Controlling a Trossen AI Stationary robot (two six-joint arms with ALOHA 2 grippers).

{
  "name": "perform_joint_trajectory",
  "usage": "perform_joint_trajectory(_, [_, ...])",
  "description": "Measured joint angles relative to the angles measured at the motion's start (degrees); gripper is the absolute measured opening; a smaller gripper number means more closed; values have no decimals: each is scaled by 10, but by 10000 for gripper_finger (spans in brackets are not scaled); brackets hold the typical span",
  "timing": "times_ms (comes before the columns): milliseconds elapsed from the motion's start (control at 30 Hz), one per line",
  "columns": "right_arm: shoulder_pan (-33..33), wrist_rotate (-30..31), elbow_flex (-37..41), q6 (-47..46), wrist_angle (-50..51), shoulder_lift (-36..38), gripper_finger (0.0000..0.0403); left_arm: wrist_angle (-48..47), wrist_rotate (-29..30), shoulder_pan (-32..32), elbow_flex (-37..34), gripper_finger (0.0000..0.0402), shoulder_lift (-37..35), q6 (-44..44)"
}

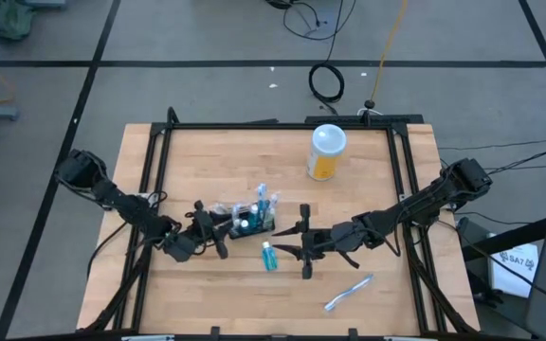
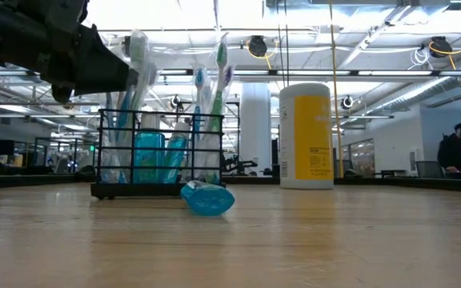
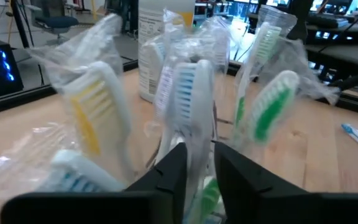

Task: Pick & Place toothbrushing station
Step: Put the left blue toothbrush into the black wire organizer, then put the mouthwash bottle into the black wire organizer

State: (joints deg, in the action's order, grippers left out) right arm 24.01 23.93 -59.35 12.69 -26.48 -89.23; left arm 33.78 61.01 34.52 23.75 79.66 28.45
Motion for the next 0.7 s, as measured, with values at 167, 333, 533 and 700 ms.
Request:
perform_joint_trajectory(167, [0, 0, 0, 0, 2, 0, 112, 2, 1, 2, 0, 129, 0, -17])
perform_joint_trajectory(333, [0, 0, 0, 0, 2, 0, 112, 10, 8, 13, 0, 150, -15, -55])
perform_joint_trajectory(533, [0, 0, 0, 0, 2, 0, 112, 10, 28, 14, 13, 152, -37, -104])
perform_joint_trajectory(700, [0, 0, 0, 0, 3, 0, 112, 9, 69, 16, 31, 152, -64, -190])
